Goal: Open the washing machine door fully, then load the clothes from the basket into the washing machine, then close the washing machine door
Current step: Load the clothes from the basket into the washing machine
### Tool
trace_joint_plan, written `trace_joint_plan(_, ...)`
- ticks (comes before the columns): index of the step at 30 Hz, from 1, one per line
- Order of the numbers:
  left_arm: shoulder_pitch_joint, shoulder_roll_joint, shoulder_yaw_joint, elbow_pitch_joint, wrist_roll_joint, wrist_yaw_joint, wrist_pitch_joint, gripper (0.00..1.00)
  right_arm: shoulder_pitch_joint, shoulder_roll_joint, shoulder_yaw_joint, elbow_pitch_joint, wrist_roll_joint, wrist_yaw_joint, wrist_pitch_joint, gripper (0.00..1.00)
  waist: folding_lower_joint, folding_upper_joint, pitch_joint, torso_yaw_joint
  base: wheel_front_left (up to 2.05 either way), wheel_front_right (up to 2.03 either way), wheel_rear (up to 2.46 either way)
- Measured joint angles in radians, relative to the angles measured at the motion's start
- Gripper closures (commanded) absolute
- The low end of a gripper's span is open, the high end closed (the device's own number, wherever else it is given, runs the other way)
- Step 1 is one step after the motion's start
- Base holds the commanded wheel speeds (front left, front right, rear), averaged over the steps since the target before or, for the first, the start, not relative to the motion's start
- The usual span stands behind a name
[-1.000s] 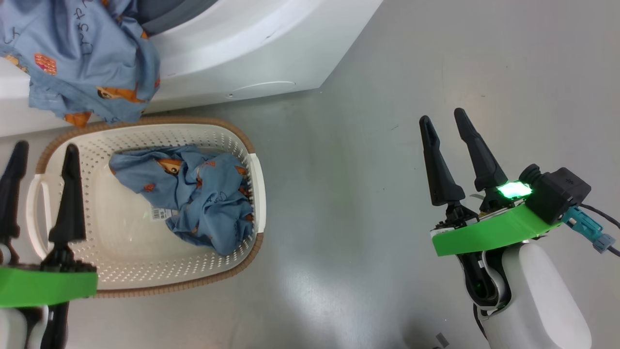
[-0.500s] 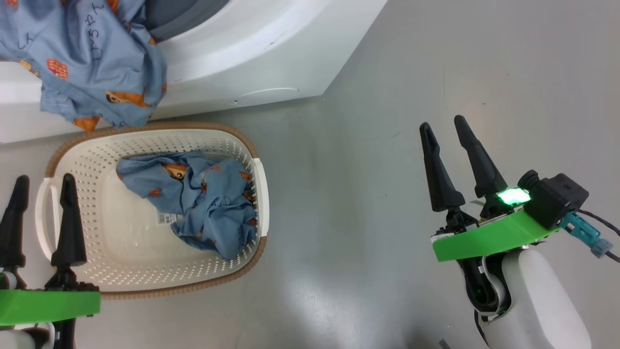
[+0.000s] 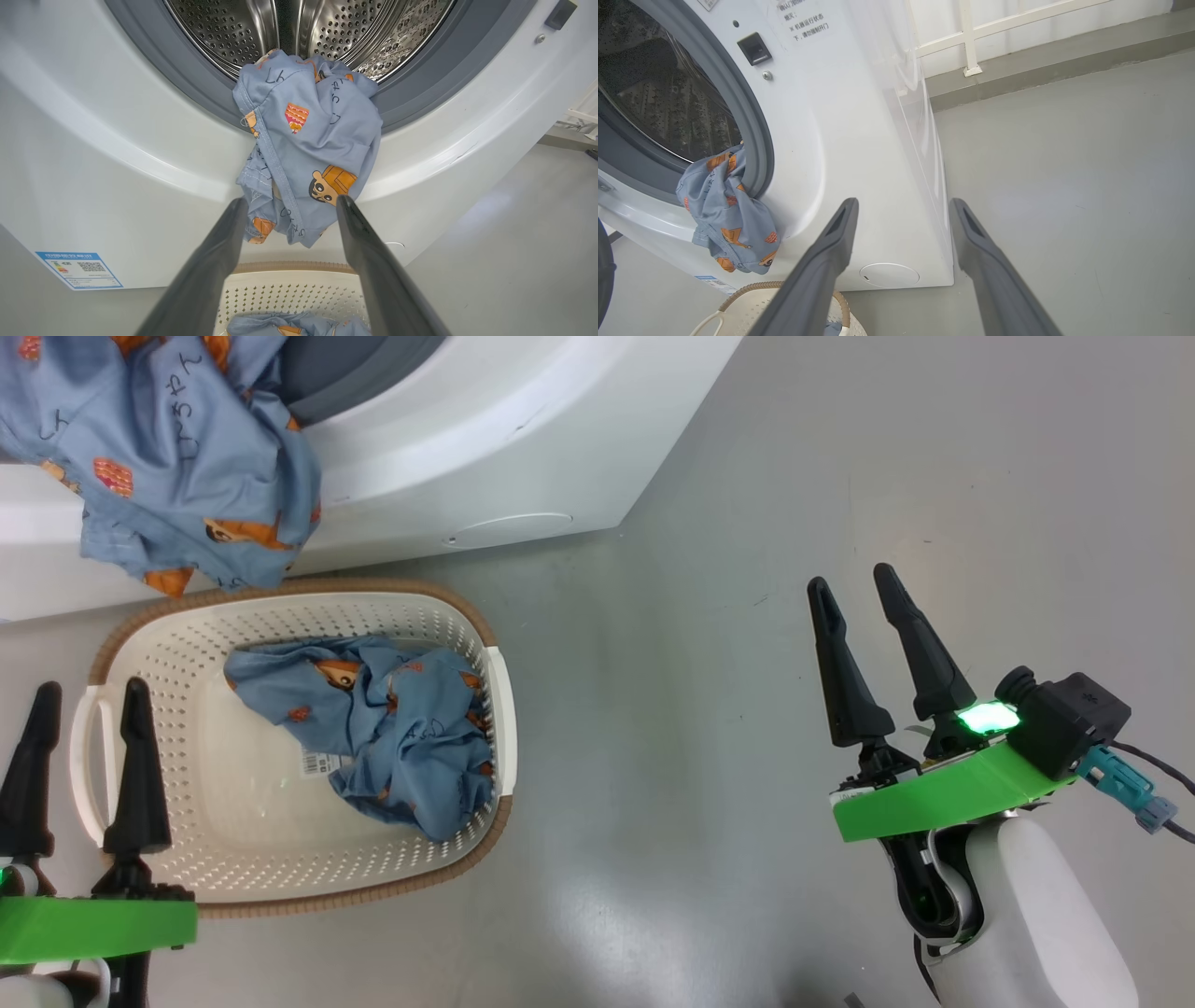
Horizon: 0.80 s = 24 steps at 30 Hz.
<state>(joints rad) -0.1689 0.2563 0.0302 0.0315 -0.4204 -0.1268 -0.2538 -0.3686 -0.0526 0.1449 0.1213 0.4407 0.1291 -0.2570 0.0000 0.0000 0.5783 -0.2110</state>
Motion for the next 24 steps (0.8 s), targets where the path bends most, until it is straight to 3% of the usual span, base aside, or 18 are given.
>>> trace_joint_plan(7,-0.046,0.013,-0.052,0.092,-0.007,0.0,0.016,0.0,0.0,0.0,0.0,0.002,0.0,0.0,0.0,0.0,0.0,0.0,0.005,0.002,0.0,0.0,0.0)
trace_joint_plan(24,-0.442,0.081,-0.231,0.527,-0.103,-0.001,0.069,0.0,-0.001,0.0,0.012,0.002,0.01,0.0,0.0,0.0,0.0,0.0,0.017,-0.039,0.0,0.0,0.0)
